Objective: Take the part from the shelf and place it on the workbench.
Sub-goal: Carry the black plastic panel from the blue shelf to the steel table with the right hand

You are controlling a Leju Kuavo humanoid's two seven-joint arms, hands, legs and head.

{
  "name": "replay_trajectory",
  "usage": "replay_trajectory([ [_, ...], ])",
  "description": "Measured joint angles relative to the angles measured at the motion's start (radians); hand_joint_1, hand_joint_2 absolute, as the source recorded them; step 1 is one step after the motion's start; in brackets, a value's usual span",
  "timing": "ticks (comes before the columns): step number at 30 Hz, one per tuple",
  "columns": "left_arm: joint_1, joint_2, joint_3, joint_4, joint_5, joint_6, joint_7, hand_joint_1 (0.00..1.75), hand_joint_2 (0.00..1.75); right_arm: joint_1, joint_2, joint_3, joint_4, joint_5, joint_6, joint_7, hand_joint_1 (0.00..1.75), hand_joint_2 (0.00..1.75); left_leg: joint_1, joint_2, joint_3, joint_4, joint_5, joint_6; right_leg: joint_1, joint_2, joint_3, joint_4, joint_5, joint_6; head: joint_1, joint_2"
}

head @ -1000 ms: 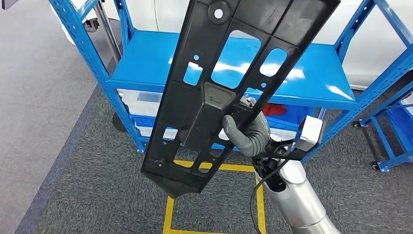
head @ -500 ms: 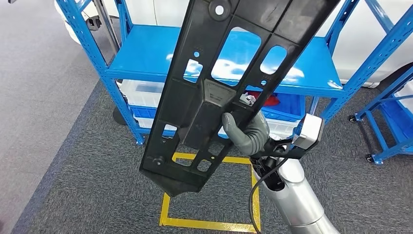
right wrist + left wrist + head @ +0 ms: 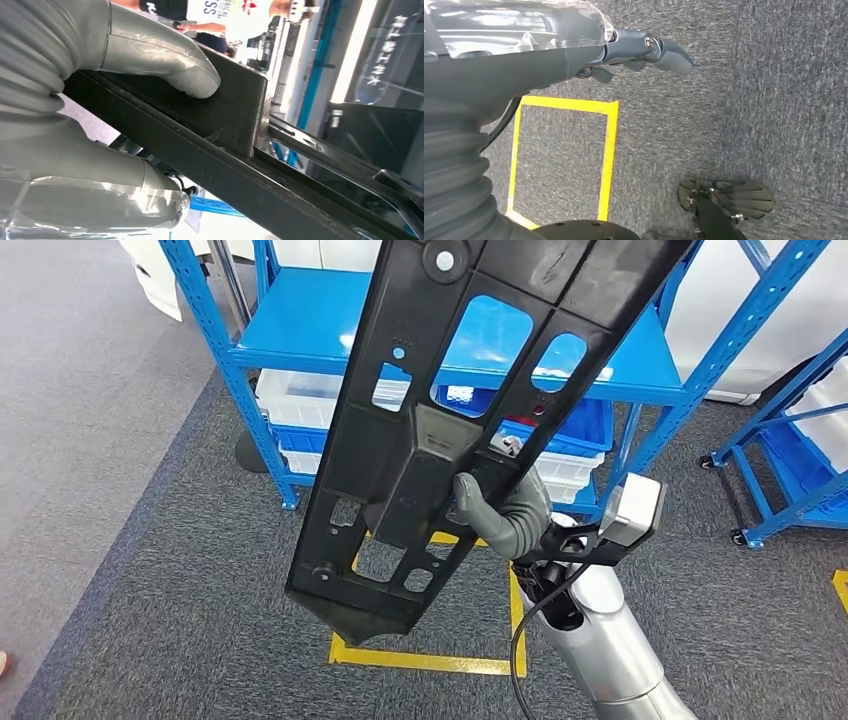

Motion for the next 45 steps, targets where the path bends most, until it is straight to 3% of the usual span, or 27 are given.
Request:
replay_trajectory([
  [2,0.001,0.001,0.001,0.0,0.0,0.0,-0.003,0.0,1.75,-0.005,0.002,0.0,0.0,-0.003,0.001,0.0,1.75,1.75,0.002,-0.001,-0.005,-0.014,0.03,-0.012,0.009,0.0,0.035,-0.075,-0.02,-0.015,0.0,0.0],
  [4,0.004,0.001,0.002,0.0,0.0,0.0,-0.006,0.0,1.75,-0.007,0.003,-0.001,0.003,-0.006,0.002,0.0,1.75,1.75,0.004,-0.004,-0.017,-0.022,0.039,-0.024,0.006,-0.003,0.013,-0.079,0.01,-0.032,0.0,0.0],
  [5,0.006,0.001,0.003,0.0,-0.001,0.001,-0.008,0.0,1.75,-0.007,0.004,0.0,0.004,-0.006,0.003,0.0,1.75,1.75,0.004,-0.005,-0.028,-0.005,0.012,-0.028,0.004,-0.005,-0.001,-0.082,0.026,-0.041,0.0,0.0],
  [8,0.008,0.002,0.004,0.0,-0.009,0.004,-0.016,0.0,1.75,-0.006,0.007,0.0,0.006,-0.009,0.01,0.0,1.75,1.75,0.006,-0.007,-0.068,0.161,-0.148,-0.033,0.006,-0.002,-0.053,-0.083,0.067,-0.055,0.0,0.0],
  [9,0.007,0.002,0.004,0.0,-0.014,0.007,-0.017,0.0,1.75,-0.004,0.007,0.0,0.006,-0.011,0.013,0.0,1.75,1.75,0.006,-0.007,-0.076,0.233,-0.168,-0.034,0.007,0.002,-0.071,-0.082,0.08,-0.054,0.0,0.0],
  [11,0.007,0.002,0.003,0.0,-0.021,0.011,-0.016,0.0,1.75,0.002,0.006,0.0,0.006,-0.012,0.017,0.0,1.75,1.75,0.006,-0.008,-0.066,0.316,-0.12,-0.033,0.009,0.009,-0.108,-0.078,0.109,-0.051,0.0,0.0],
  [13,0.007,0.002,0.003,0.0,-0.026,0.012,-0.014,0.0,1.75,0.006,0.007,0.0,0.006,-0.013,0.018,0.0,1.75,1.75,0.006,-0.023,0.007,0.267,-0.065,-0.026,0.008,0.025,-0.147,-0.069,0.135,-0.044,0.0,0.0],
  [14,0.006,0.002,0.002,0.0,-0.028,0.012,-0.014,0.0,1.75,0.007,0.007,0.0,0.005,-0.013,0.018,0.0,1.75,1.75,0.006,-0.04,0.07,0.192,-0.078,-0.021,0.01,0.034,-0.162,-0.062,0.144,-0.04,0.0,0.0],
  [16,0.006,0.003,0.0,0.0,-0.032,0.013,-0.014,0.0,1.75,0.008,0.007,-0.002,0.004,-0.013,0.017,0.001,1.75,1.75,0.006,-0.065,0.176,0.039,-0.15,-0.014,0.011,0.049,-0.18,-0.05,0.159,-0.031,0.0,0.0],
  [17,0.005,0.003,0.0,0.0,-0.033,0.013,-0.014,0.0,1.75,0.009,0.007,-0.002,0.003,-0.013,0.017,0.001,1.75,1.75,0.005,-0.064,0.202,-0.003,-0.175,-0.012,0.012,0.057,-0.184,-0.048,0.167,-0.024,0.0,0.0],
  [19,0.004,0.002,-0.001,0.001,-0.034,0.014,-0.014,0.0,1.75,0.013,0.007,-0.006,0.003,-0.013,0.017,0.001,1.75,1.75,0.006,-0.043,0.202,-0.019,-0.174,-0.001,0.009,0.063,-0.192,-0.042,0.177,-0.011,0.001,0.0],
  [20,0.004,0.002,-0.001,0.001,-0.034,0.014,-0.014,0.0,1.75,0.015,0.007,-0.007,0.002,-0.013,0.017,0.002,1.75,1.75,0.007,-0.031,0.199,-0.019,-0.166,0.006,0.008,0.053,-0.204,-0.023,0.163,-0.005,0.0,0.0],
  [22,0.005,0.002,-0.001,0.001,-0.034,0.014,-0.014,0.0,1.75,0.017,0.007,-0.01,0.002,-0.013,0.017,0.002,1.75,1.75,0.007,-0.008,0.187,-0.021,-0.152,0.016,0.005,0.022,-0.247,0.078,0.093,0.004,0.001,0.0],
  [24,0.008,0.002,-0.001,0.001,-0.034,0.014,-0.014,0.0,1.75,0.02,0.007,-0.01,0.002,-0.013,0.017,0.002,1.75,1.75,0.005,0.013,0.171,-0.019,-0.14,0.018,0.001,0.009,-0.293,0.211,0.021,0.013,0.001,0.0],
  [25,0.009,0.002,-0.001,0.001,-0.034,0.014,-0.014,0.0,1.75,0.022,0.007,-0.011,0.003,-0.013,0.017,0.002,1.75,1.75,0.004,0.024,0.164,-0.018,-0.135,0.017,-0.001,0.006,-0.298,0.244,0.009,0.015,0.001,0.0],
  [26,0.009,0.002,-0.001,0.001,-0.034,0.014,-0.015,0.0,1.75,0.024,0.006,-0.011,0.003,-0.013,0.016,0.002,1.75,1.75,0.004,0.035,0.158,-0.017,-0.132,0.015,-0.002,0.002,-0.281,0.237,0.015,0.016,0.001,0.0],
  [28,0.009,0.002,-0.001,0.001,-0.033,0.014,-0.016,0.0,1.75,0.025,0.007,-0.012,0.002,-0.013,0.016,0.004,1.75,1.75,0.004,0.054,0.153,-0.014,-0.129,0.012,0.0,-0.022,-0.189,0.112,0.058,0.011,0.001,0.0],
  [30,0.009,0.001,-0.001,0.001,-0.033,0.014,-0.019,0.0,1.75,0.023,0.007,-0.014,0.002,-0.013,0.016,0.006,1.75,1.75,-0.001,0.069,0.151,-0.012,-0.128,0.004,0.01,-0.058,-0.112,-0.013,0.082,-0.005,0.001,0.0],
  [31,0.009,0.001,-0.001,0.001,-0.033,0.015,-0.019,0.0,1.75,0.023,0.007,-0.015,0.002,-0.014,0.016,0.006,1.75,1.75,-0.003,0.076,0.15,-0.011,-0.128,-0.001,0.015,-0.067,-0.099,-0.039,0.083,-0.012,0.001,0.0],
  [34,0.007,0.0,-0.002,0.001,-0.033,0.015,-0.021,0.0,1.75,0.025,0.007,-0.019,0.001,-0.014,0.017,0.007,1.75,1.75,-0.005,0.089,0.15,-0.009,-0.131,-0.017,0.016,-0.045,-0.106,-0.049,0.089,-0.032,0.0,0.0],
  [36,0.007,0.0,-0.002,0.001,-0.032,0.016,-0.023,0.0,1.75,0.024,0.009,-0.022,0.0,-0.014,0.018,0.007,1.75,1.75,-0.003,0.053,0.133,0.032,-0.164,-0.026,0.01,-0.028,-0.108,-0.058,0.099,-0.046,0.0,0.0],
  [38,0.012,0.0,-0.002,0.001,-0.032,0.016,-0.024,0.0,1.75,0.023,0.012,-0.023,0.0,-0.014,0.019,0.008,1.75,1.75,0.001,0.01,0.077,0.157,-0.233,-0.029,0.009,-0.009,-0.113,-0.06,0.105,-0.055,0.0,0.0],
  [40,0.016,0.0,-0.001,0.001,-0.032,0.017,-0.024,0.0,1.75,0.025,0.013,-0.023,0.0,-0.014,0.021,0.008,1.75,1.75,0.002,-0.001,0.021,0.28,-0.275,-0.032,0.011,0.015,-0.118,-0.057,0.108,-0.056,0.0,0.0],
  [41,0.017,0.0,-0.001,0.001,-0.032,0.018,-0.024,0.0,1.75,0.025,0.013,-0.024,0.0,-0.014,0.022,0.009,1.75,1.75,0.003,-0.002,0.014,0.292,-0.267,-0.033,0.01,0.027,-0.121,-0.054,0.11,-0.056,0.0,0.0],
  [42,0.018,0.0,-0.001,0.001,-0.033,0.018,-0.024,0.0,1.75,0.026,0.013,-0.025,0.0,-0.015,0.023,0.009,1.75,1.75,0.005,-0.003,0.028,0.261,-0.239,-0.033,0.01,0.04,-0.122,-0.051,0.11,-0.054,0.0,0.0],
  [43,0.018,0.0,-0.001,0.001,-0.033,0.018,-0.024,0.0,1.75,0.025,0.013,-0.026,0.0,-0.016,0.023,0.009,1.75,1.75,0.008,-0.011,0.057,0.198,-0.2,-0.033,0.009,0.052,-0.124,-0.046,0.11,-0.052,0.0,0.0],
  [45,0.018,0.0,-0.001,0.001,-0.033,0.019,-0.025,0.0,1.75,0.023,0.013,-0.028,0.0,-0.018,0.026,0.009,1.75,1.75,0.015,-0.056,0.115,0.069,-0.149,-0.031,0.009,0.076,-0.133,-0.031,0.109,-0.044,0.001,0.0],
])
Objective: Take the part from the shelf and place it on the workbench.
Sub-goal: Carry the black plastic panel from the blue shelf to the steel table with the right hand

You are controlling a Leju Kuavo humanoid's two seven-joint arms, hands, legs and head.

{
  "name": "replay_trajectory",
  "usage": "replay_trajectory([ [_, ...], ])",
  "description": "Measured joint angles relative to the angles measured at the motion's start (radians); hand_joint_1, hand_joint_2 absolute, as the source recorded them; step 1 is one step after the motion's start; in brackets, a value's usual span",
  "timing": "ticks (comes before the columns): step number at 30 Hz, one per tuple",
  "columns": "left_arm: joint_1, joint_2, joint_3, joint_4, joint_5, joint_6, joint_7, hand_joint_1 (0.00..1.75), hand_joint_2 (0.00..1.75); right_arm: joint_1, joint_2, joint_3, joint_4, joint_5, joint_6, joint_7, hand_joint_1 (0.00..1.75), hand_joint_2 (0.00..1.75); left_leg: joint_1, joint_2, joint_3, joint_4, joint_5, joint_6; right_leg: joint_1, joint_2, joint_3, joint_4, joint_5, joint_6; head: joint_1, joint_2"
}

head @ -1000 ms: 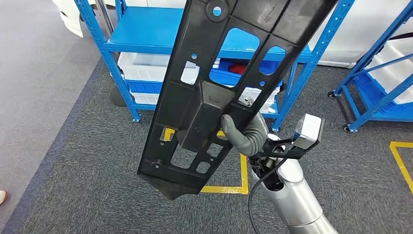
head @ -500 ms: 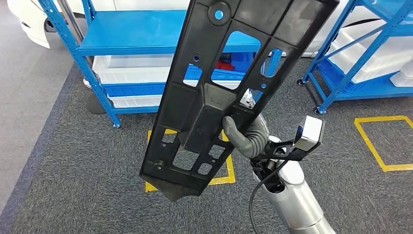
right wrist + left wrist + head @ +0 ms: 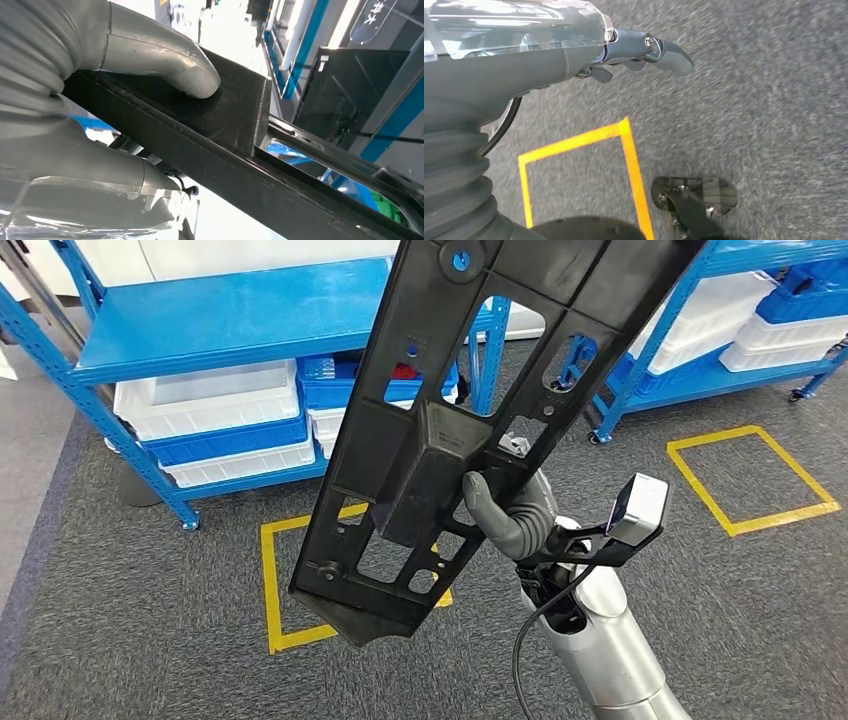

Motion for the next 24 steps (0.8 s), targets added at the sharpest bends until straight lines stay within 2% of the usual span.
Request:
replay_trajectory([
  [1,0.0,0.0,0.0,0.0,0.0,0.001,0.0,0.0,1.75,-0.001,0.0,-0.001,0.0,-0.001,0.001,0.001,1.75,1.75,0.002,-0.02,0.013,-0.035,0.008,0.002,-0.001,0.01,-0.008,0.006,0.001,0.007,0.0,0.0],
  [2,0.0,0.001,0.0,0.0,-0.001,0.001,-0.001,0.0,1.75,-0.002,0.0,-0.002,0.0,-0.002,0.003,0.002,1.75,1.75,0.002,-0.032,0.016,-0.046,0.007,0.005,-0.002,0.021,-0.015,0.01,0.004,0.015,0.0,0.0],
  [4,0.0,0.0,0.0,0.0,-0.002,0.002,-0.001,0.0,1.75,-0.001,0.0,-0.006,0.0,-0.004,0.005,0.006,1.75,1.75,-0.001,-0.016,0.013,-0.051,0.014,0.016,-0.007,0.036,-0.026,0.008,0.01,0.031,0.0,0.0],
  [5,-0.001,0.0,0.0,0.0,-0.003,0.002,-0.002,0.0,1.75,0.0,0.0,-0.01,-0.001,-0.005,0.006,0.006,1.75,1.75,-0.001,-0.004,0.014,-0.055,0.019,0.024,-0.008,0.026,-0.031,0.014,0.005,0.036,0.0,0.0],
  [6,-0.001,-0.001,-0.001,0.0,-0.005,0.002,-0.002,0.0,1.75,0.001,0.0,-0.013,-0.001,-0.006,0.006,0.007,1.75,1.75,0.0,0.009,0.013,-0.06,0.025,0.03,-0.009,0.004,-0.042,0.036,-0.011,0.041,0.0,0.0],
  [8,0.002,-0.001,-0.002,0.0,-0.012,0.001,0.0,0.0,1.75,0.004,0.0,-0.018,-0.002,-0.008,0.005,0.007,1.75,1.75,0.001,0.035,0.011,-0.065,0.03,0.038,-0.011,-0.051,-0.088,0.141,-0.071,0.049,0.0,0.0],
  [9,0.004,-0.001,-0.004,0.0,-0.016,0.0,0.003,0.0,1.75,0.008,0.0,-0.019,-0.002,-0.009,0.004,0.007,1.75,1.75,0.001,0.049,0.01,-0.065,0.031,0.039,-0.013,-0.065,-0.117,0.207,-0.101,0.054,0.0,0.0],
  [10,0.006,-0.001,-0.006,0.0,-0.021,-0.001,0.008,0.0,1.75,0.013,-0.001,-0.022,-0.002,-0.009,0.002,0.007,1.75,1.75,0.0,0.062,0.008,-0.065,0.031,0.039,-0.015,-0.07,-0.138,0.258,-0.119,0.058,0.0,0.0],
  [11,0.007,0.0,-0.009,0.0,-0.026,-0.002,0.015,0.0,1.75,0.02,-0.001,-0.025,-0.002,-0.008,0.0,0.007,1.75,1.75,-0.001,0.076,0.007,-0.065,0.031,0.039,-0.016,-0.072,-0.143,0.277,-0.12,0.06,0.0,0.0],
  [12,0.007,0.0,-0.012,0.0,-0.031,-0.002,0.02,0.0,1.75,0.027,-0.001,-0.028,-0.002,-0.006,-0.004,0.006,1.75,1.75,-0.002,0.087,0.007,-0.064,0.03,0.038,-0.016,-0.075,-0.127,0.255,-0.104,0.06,0.0,0.0],
  [13,0.006,0.0,-0.015,0.0,-0.035,-0.003,0.025,0.0,1.75,0.033,-0.002,-0.031,-0.003,-0.002,-0.008,0.006,1.75,1.75,-0.003,0.099,0.008,-0.064,0.03,0.037,-0.015,-0.082,-0.092,0.197,-0.077,0.056,0.0,0.0],
  [14,0.006,0.0,-0.017,0.0,-0.037,-0.003,0.028,0.0,1.75,0.037,-0.002,-0.035,-0.005,0.001,-0.01,0.005,1.75,1.75,-0.005,0.109,0.009,-0.064,0.029,0.036,-0.011,-0.103,-0.049,0.123,-0.051,0.05,0.0,0.0],
  [15,0.006,0.001,-0.019,0.0,-0.039,-0.004,0.029,0.0,1.75,0.039,-0.002,-0.037,-0.008,0.004,-0.012,0.004,1.75,1.75,-0.007,0.118,0.01,-0.064,0.028,0.032,-0.005,-0.123,-0.014,0.059,-0.033,0.043,0.0,0.0],
  [16,0.006,0.001,-0.02,0.0,-0.04,-0.005,0.029,0.0,1.75,0.04,-0.002,-0.039,-0.01,0.006,-0.012,0.003,1.75,1.75,-0.009,0.126,0.011,-0.065,0.026,0.028,0.002,-0.139,0.008,0.017,-0.024,0.035,0.0,0.0],
  [17,0.005,0.002,-0.022,0.0,-0.04,-0.005,0.028,0.0,1.75,0.042,-0.002,-0.041,-0.012,0.007,-0.012,0.001,1.75,1.75,-0.011,0.135,0.012,-0.065,0.025,0.022,0.008,-0.146,0.015,-0.001,-0.025,0.028,0.0,0.0],
  [19,0.002,0.004,-0.025,0.0,-0.041,-0.007,0.026,0.0,1.75,0.052,-0.003,-0.046,-0.017,0.009,-0.012,-0.005,1.75,1.75,-0.013,0.152,0.016,-0.069,0.024,0.011,0.011,-0.127,0.012,-0.006,-0.021,0.016,0.0,0.0],
  [20,0.0,0.005,-0.027,0.0,-0.042,-0.009,0.024,0.0,1.75,0.058,-0.003,-0.049,-0.02,0.011,-0.011,-0.008,1.75,1.75,-0.012,0.148,0.017,-0.066,0.019,0.005,0.008,-0.117,0.014,-0.012,-0.017,0.01,0.0,0.0],
  [21,-0.003,0.005,-0.029,0.0,-0.044,-0.012,0.023,0.0,1.75,0.063,-0.003,-0.052,-0.023,0.012,-0.01,-0.01,1.75,1.75,-0.012,0.133,0.012,-0.051,0.006,0.001,0.005,-0.107,0.017,-0.019,-0.013,0.004,0.0,0.0],
  [22,-0.006,0.006,-0.031,0.0,-0.047,-0.016,0.023,0.0,1.75,0.067,-0.003,-0.053,-0.026,0.014,-0.008,-0.011,1.75,1.75,-0.011,0.11,-0.004,-0.014,-0.019,-0.002,0.002,-0.098,0.019,-0.026,-0.009,-0.002,0.0,0.0],
  [23,-0.008,0.006,-0.033,0.0,-0.05,-0.02,0.024,0.0,1.75,0.069,-0.003,-0.054,-0.027,0.018,-0.007,-0.011,1.75,1.75,-0.009,0.084,-0.029,0.045,-0.051,-0.003,0.001,-0.088,0.019,-0.028,-0.007,-0.006,0.0,0.0],
  [24,-0.008,0.006,-0.034,0.0,-0.052,-0.024,0.026,0.0,1.75,0.072,-0.003,-0.054,-0.028,0.023,-0.007,-0.011,1.75,1.75,-0.009,0.067,-0.061,0.114,-0.083,-0.003,0.001,-0.077,0.018,-0.028,-0.006,-0.009,0.0,0.0],
])
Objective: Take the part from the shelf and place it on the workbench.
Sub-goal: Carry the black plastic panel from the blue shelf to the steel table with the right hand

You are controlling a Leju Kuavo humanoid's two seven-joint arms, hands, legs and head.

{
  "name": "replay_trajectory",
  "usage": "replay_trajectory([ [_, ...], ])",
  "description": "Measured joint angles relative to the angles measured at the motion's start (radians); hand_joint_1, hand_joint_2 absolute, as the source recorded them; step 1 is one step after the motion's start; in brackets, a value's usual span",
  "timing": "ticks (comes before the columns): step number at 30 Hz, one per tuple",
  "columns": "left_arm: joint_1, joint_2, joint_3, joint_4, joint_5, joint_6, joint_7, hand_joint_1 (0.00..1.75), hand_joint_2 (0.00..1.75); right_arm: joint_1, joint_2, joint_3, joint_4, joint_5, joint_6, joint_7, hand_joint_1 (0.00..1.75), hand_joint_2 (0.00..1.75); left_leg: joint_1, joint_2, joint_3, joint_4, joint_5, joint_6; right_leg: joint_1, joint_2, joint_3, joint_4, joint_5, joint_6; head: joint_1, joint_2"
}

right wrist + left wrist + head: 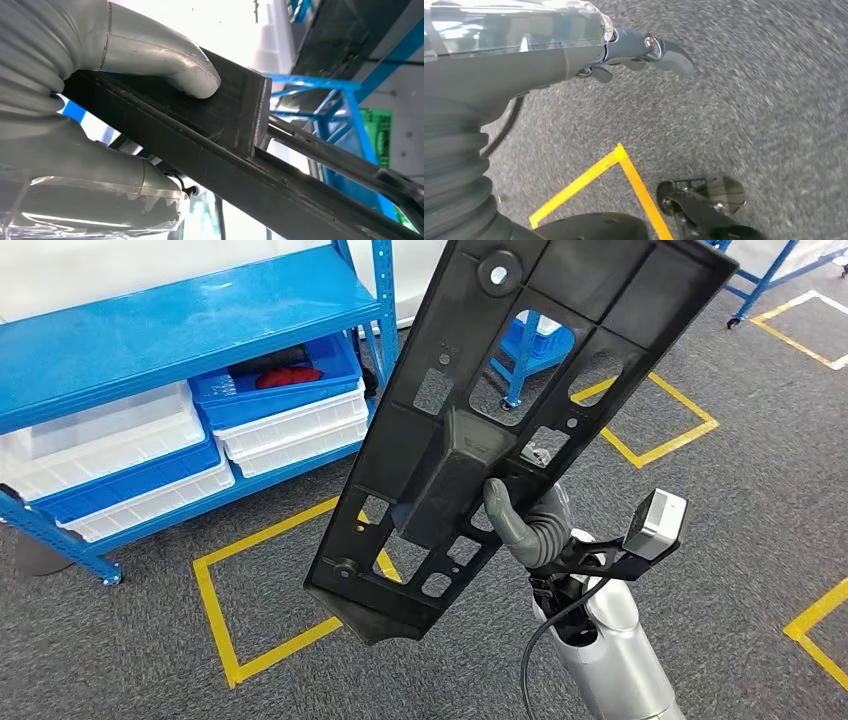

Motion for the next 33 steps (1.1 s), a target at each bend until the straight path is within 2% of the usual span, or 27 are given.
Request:
replay_trajectory([
  [1,0.0,0.0,-0.002,0.0,-0.002,-0.003,0.002,0.0,1.75,0.004,0.0,0.0,0.0,0.005,0.0,0.0,1.75,1.75,0.0,-0.008,-0.029,0.062,-0.023,-0.001,0.001,0.012,-0.001,0.001,0.0,-0.002,0.0,0.0],
  [2,0.0,0.0,-0.004,0.0,-0.006,-0.006,0.004,0.0,1.75,0.008,0.0,0.0,0.0,0.01,0.001,0.001,1.75,1.75,0.0,-0.012,-0.046,0.096,-0.026,-0.001,0.002,0.026,-0.001,0.003,0.0,-0.002,0.0,0.0],
  [3,0.001,-0.001,-0.006,0.0,-0.01,-0.007,0.006,0.0,1.75,0.011,0.0,0.0,0.0,0.014,0.001,0.002,1.75,1.75,0.0,-0.013,-0.045,0.089,-0.009,-0.002,0.002,0.04,-0.001,0.005,0.0,-0.001,0.0,0.0],
  [4,0.001,-0.001,-0.009,0.0,-0.015,-0.007,0.008,0.0,1.75,0.012,0.0,0.0,-0.001,0.017,0.002,0.003,1.75,1.75,0.001,-0.017,-0.025,0.044,0.025,-0.001,0.001,0.054,-0.001,0.009,-0.002,0.0,0.0,0.0],
  [5,0.002,-0.002,-0.012,0.0,-0.019,-0.007,0.01,0.0,1.75,0.012,0.0,0.0,-0.002,0.02,0.002,0.004,1.75,1.75,0.003,-0.028,0.005,-0.025,0.064,0.0,0.001,0.068,-0.001,0.015,-0.004,0.003,0.0,0.0],
  [6,0.004,-0.002,-0.014,0.0,-0.02,-0.007,0.013,0.0,1.75,0.011,0.0,0.0,-0.004,0.022,0.002,0.006,1.75,1.75,0.004,-0.045,0.033,-0.09,0.09,0.002,0.001,0.081,-0.004,0.022,-0.006,0.007,0.0,0.0],
  [8,0.007,-0.005,-0.016,0.001,-0.019,-0.009,0.019,0.0,1.75,0.009,0.0,-0.001,-0.005,0.022,0.003,0.014,1.75,1.75,0.007,-0.07,0.064,-0.16,0.106,0.007,0.001,0.102,-0.014,0.032,-0.008,0.017,0.0,0.0],
  [9,0.008,-0.007,-0.016,0.001,-0.019,-0.01,0.022,0.0,1.75,0.008,-0.001,-0.001,-0.006,0.022,0.003,0.018,1.75,1.75,0.005,-0.071,0.066,-0.164,0.102,0.012,0.001,0.112,-0.02,0.034,-0.006,0.024,0.0,0.0],
  [11,0.009,-0.011,-0.016,0.001,-0.019,-0.014,0.031,0.0,1.75,0.007,-0.004,-0.003,-0.006,0.021,0.002,0.024,1.75,1.75,0.004,-0.054,0.065,-0.169,0.108,0.024,-0.004,0.121,-0.027,0.035,-0.002,0.036,0.0,0.0],
  [13,0.009,-0.015,-0.018,0.001,-0.021,-0.016,0.038,0.0,1.75,0.001,-0.011,-0.008,-0.005,0.02,-0.002,0.028,1.75,1.75,0.007,-0.035,0.067,-0.179,0.115,0.037,-0.004,0.086,-0.048,0.077,-0.027,0.046,0.001,0.0],
  [15,0.012,-0.017,-0.02,0.001,-0.022,-0.017,0.043,0.0,1.75,-0.007,-0.015,-0.01,-0.005,0.02,-0.004,0.031,1.75,1.75,0.006,-0.016,0.068,-0.184,0.117,0.044,-0.004,0.031,-0.103,0.193,-0.088,0.056,0.001,0.0],
  [16,0.014,-0.018,-0.02,0.001,-0.022,-0.017,0.045,0.0,1.75,-0.009,-0.015,-0.01,-0.004,0.02,-0.005,0.033,1.75,1.75,0.004,-0.004,0.067,-0.184,0.117,0.045,-0.006,0.017,-0.135,0.257,-0.114,0.06,0.001,0.0],
  [17,0.016,-0.018,-0.02,0.001,-0.022,-0.017,0.046,0.0,1.75,-0.009,-0.016,-0.01,-0.003,0.02,-0.005,0.035,1.75,1.75,0.004,0.007,0.067,-0.184,0.116,0.045,-0.008,0.009,-0.156,0.301,-0.126,0.063,0.001,0.0],
  [18,0.017,-0.018,-0.021,0.001,-0.022,-0.017,0.046,0.0,1.75,-0.008,-0.017,-0.01,-0.002,0.02,-0.005,0.036,1.75,1.75,0.003,0.019,0.068,-0.184,0.115,0.044,-0.01,0.005,-0.158,0.307,-0.119,0.064,0.001,0.0],
  [19,0.018,-0.018,-0.021,0.001,-0.022,-0.017,0.046,0.0,1.75,-0.008,-0.018,-0.011,-0.001,0.02,-0.005,0.037,1.75,1.75,0.003,0.03,0.069,-0.184,0.113,0.043,-0.011,-0.001,-0.14,0.272,-0.094,0.064,0.001,0.0],
  [20,0.017,-0.018,-0.022,0.001,-0.022,-0.017,0.046,0.0,1.75,-0.01,-0.019,-0.011,0.0,0.02,-0.005,0.037,1.75,1.75,0.003,0.04,0.072,-0.184,0.111,0.04,-0.01,-0.014,-0.103,0.205,-0.059,0.061,0.001,0.0],
  [21,0.017,-0.018,-0.023,0.001,-0.022,-0.017,0.046,0.0,1.75,-0.012,-0.02,-0.011,0.0,0.02,-0.005,0.037,1.75,1.75,0.001,0.05,0.074,-0.184,0.109,0.037,-0.006,-0.04,-0.064,0.132,-0.034,0.055,0.001,0.0],
  [22,0.017,-0.018,-0.023,0.001,-0.022,-0.017,0.046,0.0,1.75,-0.015,-0.02,-0.011,0.0,0.02,-0.005,0.037,1.75,1.75,-0.002,0.058,0.077,-0.183,0.106,0.032,0.0,-0.061,-0.035,0.074,-0.018,0.047,0.001,0.0],
  [23,0.016,-0.018,-0.023,0.001,-0.022,-0.017,0.046,0.0,1.75,-0.017,-0.02,-0.011,0.0,0.019,-0.005,0.037,1.75,1.75,-0.004,0.066,0.079,-0.183,0.103,0.027,0.005,-0.075,-0.018,0.04,-0.012,0.039,0.001,0.0],
  [24,0.016,-0.019,-0.023,0.001,-0.022,-0.018,0.046,0.0,1.75,-0.018,-0.02,-0.011,0.0,0.019,-0.005,0.037,1.75,1.75,-0.007,0.075,0.08,-0.184,0.101,0.022,0.01,-0.078,-0.016,0.029,-0.016,0.031,0.001,0.0],
  [26,0.015,-0.021,-0.024,0.001,-0.022,-0.019,0.046,0.0,1.75,-0.019,-0.021,-0.012,0.0,0.019,-0.006,0.037,1.75,1.75,-0.007,0.092,0.086,-0.185,0.095,0.012,0.01,-0.05,-0.016,0.024,-0.013,0.018,0.001,0.0],
  [27,0.015,-0.023,-0.025,0.001,-0.022,-0.02,0.046,0.0,1.75,-0.019,-0.022,-0.012,-0.001,0.019,-0.007,0.037,1.75,1.75,-0.006,0.083,0.085,-0.177,0.086,0.007,0.007,-0.038,-0.014,0.018,-0.01,0.011,0.001,0.0],
  [28,0.014,-0.023,-0.025,0.001,-0.023,-0.02,0.046,0.0,1.75,-0.019,-0.023,-0.013,-0.001,0.019,-0.008,0.037,1.75,1.75,-0.004,0.064,0.077,-0.152,0.068,0.004,0.004,-0.026,-0.01,0.013,-0.007,0.005,0.001,0.0],
  [30,0.014,-0.024,-0.025,0.001,-0.024,-0.024,0.043,0.0,1.75,-0.016,-0.023,-0.013,-0.002,0.02,-0.014,0.037,1.75,1.75,-0.002,0.012,0.027,-0.039,0.008,0.002,0.003,-0.004,-0.007,0.008,-0.004,-0.004,0.001,0.0],
  [31,0.012,-0.025,-0.025,0.001,-0.026,-0.026,0.042,0.0,1.75,-0.01,-0.023,-0.013,-0.002,0.021,-0.018,0.037,1.75,1.75,-0.002,-0.001,-0.006,0.03,-0.019,0.002,0.004,0.008,-0.007,0.008,-0.005,-0.007,0.001,0.0],
  [32,0.009,-0.025,-0.026,0.001,-0.029,-0.027,0.042,0.0,1.75,-0.003,-0.023,-0.013,-0.001,0.022,-0.021,0.037,1.75,1.75,-0.002,-0.007,-0.031,0.081,-0.032,0.001,0.006,0.021,-0.006,0.009,-0.005,-0.008,0.001,0.0],
  [33,0.006,-0.026,-0.028,0.001,-0.033,-0.027,0.042,0.0,1.75,0.005,-0.024,-0.013,-0.001,0.025,-0.024,0.038,1.75,1.75,-0.003,-0.009,-0.041,0.1,-0.026,0.001,0.007,0.035,-0.006,0.01,-0.006,-0.008,0.001,0.0],
])
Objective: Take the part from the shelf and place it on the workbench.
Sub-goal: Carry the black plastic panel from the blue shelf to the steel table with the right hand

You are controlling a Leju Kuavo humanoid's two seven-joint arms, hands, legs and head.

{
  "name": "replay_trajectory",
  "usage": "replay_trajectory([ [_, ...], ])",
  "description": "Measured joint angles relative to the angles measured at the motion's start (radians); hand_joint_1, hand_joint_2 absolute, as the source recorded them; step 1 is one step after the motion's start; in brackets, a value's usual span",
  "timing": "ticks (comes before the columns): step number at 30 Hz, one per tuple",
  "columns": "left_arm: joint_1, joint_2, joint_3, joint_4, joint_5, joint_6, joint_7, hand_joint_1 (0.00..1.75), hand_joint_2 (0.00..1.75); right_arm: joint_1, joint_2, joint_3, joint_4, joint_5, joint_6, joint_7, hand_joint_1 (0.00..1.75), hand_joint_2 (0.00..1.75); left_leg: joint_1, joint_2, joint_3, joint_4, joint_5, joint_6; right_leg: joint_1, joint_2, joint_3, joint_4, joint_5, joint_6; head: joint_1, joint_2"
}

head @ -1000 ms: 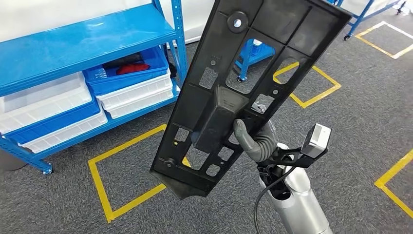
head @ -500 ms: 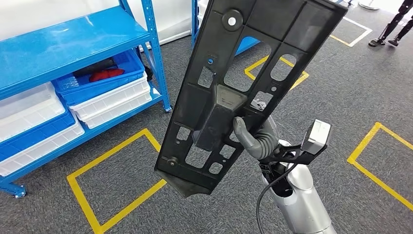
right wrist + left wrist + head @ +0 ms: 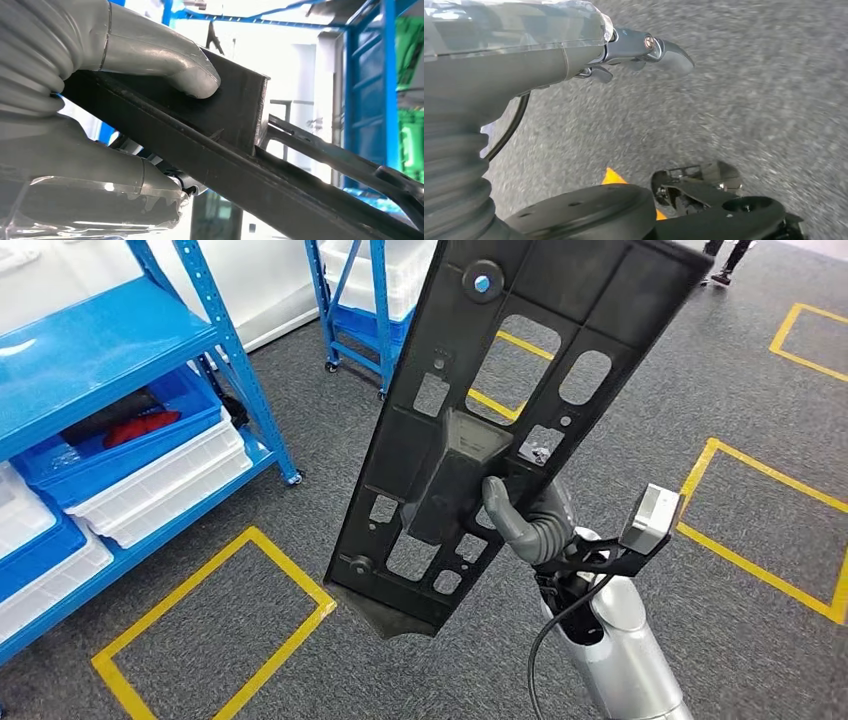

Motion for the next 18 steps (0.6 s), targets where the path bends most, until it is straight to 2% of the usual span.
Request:
replay_trajectory([
  [1,-0.001,0.0,-0.002,0.0,-0.003,0.001,-0.001,0.0,1.75,0.006,0.0,0.0,0.0,0.004,-0.003,0.001,1.75,1.75,0.0,-0.001,0.007,-0.021,0.026,0.001,0.001,0.015,0.001,0.002,-0.001,0.0,0.0,0.0],
  [2,-0.001,-0.001,-0.004,0.0,-0.006,0.003,-0.004,0.0,1.75,0.009,0.0,0.0,0.0,0.008,-0.007,0.003,1.75,1.75,0.001,-0.009,0.029,-0.076,0.065,0.004,0.001,0.03,0.001,0.005,-0.002,0.002,0.0,0.0],
  [4,0.001,-0.001,-0.006,0.0,-0.007,0.005,-0.014,0.0,1.75,0.009,0.001,0.0,-0.002,0.015,-0.013,0.006,1.75,1.75,0.004,-0.056,0.077,-0.199,0.125,0.01,0.0,0.058,-0.003,0.016,-0.005,0.008,0.0,0.0],
  [5,0.001,-0.002,-0.006,0.0,-0.007,0.006,-0.017,0.0,1.75,0.008,0.002,0.001,-0.004,0.018,-0.015,0.009,1.75,1.75,0.005,-0.077,0.093,-0.24,0.136,0.012,-0.003,0.069,-0.009,0.021,-0.005,0.013,0.0,0.0],
  [6,0.0,-0.003,-0.006,0.0,-0.007,0.006,-0.018,0.0,1.75,0.007,0.003,0.001,-0.006,0.02,-0.015,0.011,1.75,1.75,0.004,-0.09,0.1,-0.259,0.133,0.014,-0.007,0.08,-0.016,0.024,-0.004,0.02,0.0,0.0],
  [8,-0.005,-0.006,-0.006,0.0,-0.006,0.004,-0.011,0.0,1.75,0.006,0.006,0.003,-0.008,0.023,-0.015,0.015,1.75,1.75,0.002,-0.079,0.105,-0.273,0.132,0.022,-0.013,0.096,-0.025,0.023,0.001,0.035,0.0,0.0],
  [9,-0.006,-0.007,-0.006,0.0,-0.006,0.003,-0.005,0.0,1.75,0.004,0.007,0.004,-0.008,0.024,-0.014,0.015,1.75,1.75,0.002,-0.068,0.109,-0.28,0.135,0.029,-0.012,0.082,-0.028,0.027,-0.001,0.04,0.0,0.0],
  [10,-0.006,-0.008,-0.006,0.0,-0.004,0.003,0.003,0.0,1.75,-0.001,0.008,0.005,-0.007,0.027,-0.013,0.013,1.75,1.75,0.004,-0.056,0.113,-0.287,0.138,0.035,-0.01,0.056,-0.036,0.045,-0.012,0.044,0.0,0.0],
  [12,-0.003,-0.008,-0.004,0.0,0.012,0.006,0.022,0.0,1.75,-0.016,0.012,0.008,-0.005,0.031,-0.009,0.006,1.75,1.75,0.002,-0.029,0.119,-0.294,0.141,0.042,-0.01,-0.009,-0.083,0.141,-0.063,0.051,0.0,0.0],
  [13,-0.001,-0.009,-0.001,0.0,0.023,0.006,0.032,0.0,1.75,-0.022,0.015,0.01,-0.003,0.033,-0.008,0.002,1.75,1.75,0.001,-0.015,0.119,-0.294,0.14,0.044,-0.013,-0.024,-0.118,0.209,-0.092,0.055,0.0,0.0],
  [14,0.001,-0.009,0.003,0.0,0.033,0.003,0.042,0.0,1.75,-0.026,0.017,0.011,0.0,0.035,-0.006,-0.002,1.75,1.75,0.0,-0.002,0.119,-0.294,0.138,0.044,-0.016,-0.029,-0.148,0.265,-0.11,0.059,0.0,0.0],
  [15,0.001,-0.009,0.007,0.0,0.038,-0.003,0.051,0.0,1.75,-0.027,0.019,0.012,0.003,0.037,-0.005,-0.004,1.75,1.75,0.0,0.011,0.12,-0.294,0.137,0.044,-0.019,-0.03,-0.162,0.292,-0.111,0.062,0.0,0.0],
  [16,0.001,-0.01,0.009,0.0,0.038,-0.008,0.058,0.0,1.75,-0.028,0.019,0.013,0.005,0.04,-0.006,-0.005,1.75,1.75,0.0,0.023,0.121,-0.294,0.135,0.043,-0.022,-0.033,-0.157,0.28,-0.093,0.064,0.0,0.0],
  [17,0.001,-0.012,0.01,0.0,0.036,-0.013,0.061,0.0,1.75,-0.028,0.02,0.014,0.005,0.043,-0.008,-0.006,1.75,1.75,0.0,0.035,0.124,-0.294,0.133,0.041,-0.023,-0.039,-0.129,0.228,-0.062,0.064,0.0,0.0],
  [18,0.001,-0.015,0.01,0.0,0.034,-0.015,0.058,0.0,1.75,-0.028,0.02,0.014,0.003,0.046,-0.011,-0.006,1.75,1.75,0.0,0.045,0.128,-0.294,0.13,0.038,-0.023,-0.054,-0.089,0.152,-0.031,0.063,0.0,0.0],
])
